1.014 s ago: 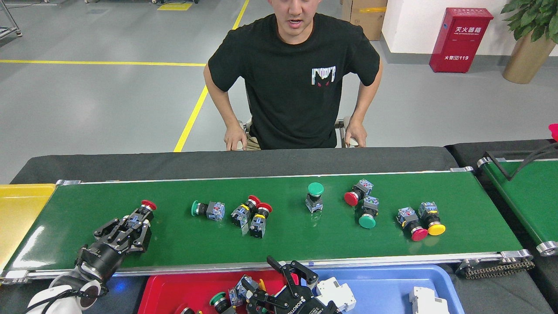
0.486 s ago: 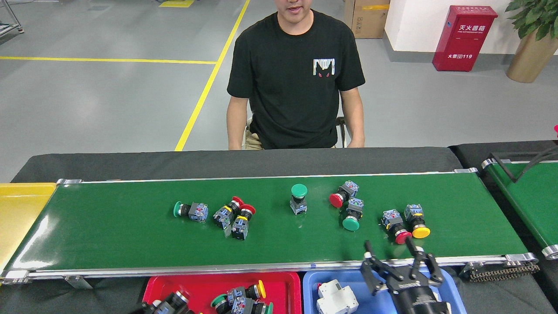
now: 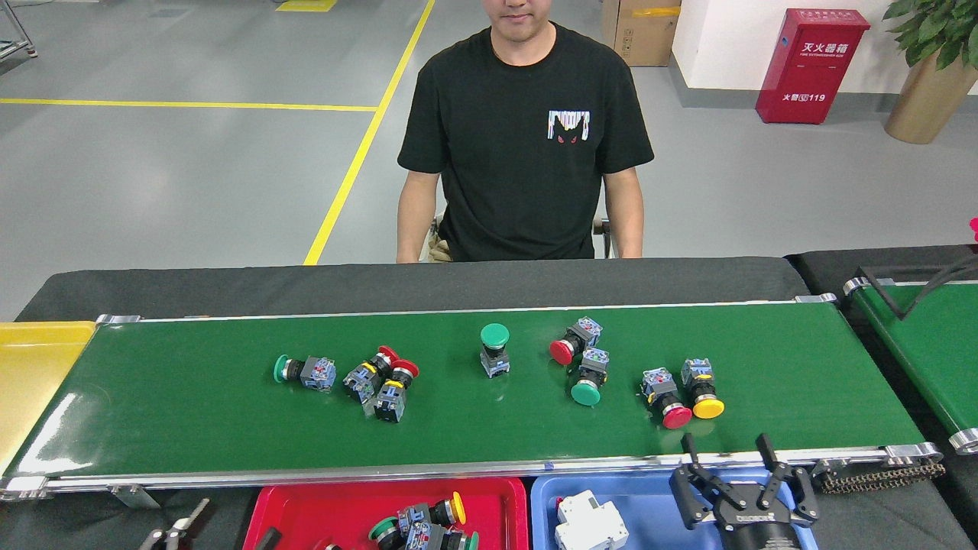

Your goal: Pick switch part from conveyor to tray

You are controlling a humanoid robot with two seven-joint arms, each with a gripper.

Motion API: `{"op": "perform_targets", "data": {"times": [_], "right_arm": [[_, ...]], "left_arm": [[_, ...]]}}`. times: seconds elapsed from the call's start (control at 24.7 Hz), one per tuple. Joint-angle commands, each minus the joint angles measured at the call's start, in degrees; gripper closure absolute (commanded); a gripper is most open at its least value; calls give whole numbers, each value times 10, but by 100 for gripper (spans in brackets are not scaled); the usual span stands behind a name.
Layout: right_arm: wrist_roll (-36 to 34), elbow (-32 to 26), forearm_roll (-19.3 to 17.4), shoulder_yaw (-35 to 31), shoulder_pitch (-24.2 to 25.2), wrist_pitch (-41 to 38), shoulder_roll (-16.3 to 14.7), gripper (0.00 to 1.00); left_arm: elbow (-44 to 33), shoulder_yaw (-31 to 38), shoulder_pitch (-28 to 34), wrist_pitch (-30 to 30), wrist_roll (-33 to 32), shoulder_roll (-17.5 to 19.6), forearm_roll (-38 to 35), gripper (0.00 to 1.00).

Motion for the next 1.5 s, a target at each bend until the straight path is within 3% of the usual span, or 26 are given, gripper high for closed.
{"op": "perform_targets", "data": {"times": [0.0,0.16,0.28,0.49,0.65,0.85,1.18,1.46], "right_arm": [[30,-7,1,8,-9,2,-2,1],[64,-6,4,10,-21,19,3,1],[65,-1,15,27,-37,51,1,1],[65,54,16,56,-82,70,9,1],[65,90,15,70,-114,80,19,1],[65,115,9,69,-139,82,16,1],[65,168,8,64,-193,83,17,1],[64,239,-1,63,-249,84,16,1]], "left_arm": [[-4,6,2,28,2,7,3,0],[-3,-3,-9,-5,0,21,-1,0],[-4,-26,-48,-34,-45,49,-1,0],[4,-103,-108,-32,-97,59,-4,0],[55,-144,-176,-16,-143,52,-30,0],[129,-149,-240,2,-144,53,-54,0],[174,-149,-268,10,-144,57,-60,0],[278,-148,-335,51,-138,65,-88,0]]}}
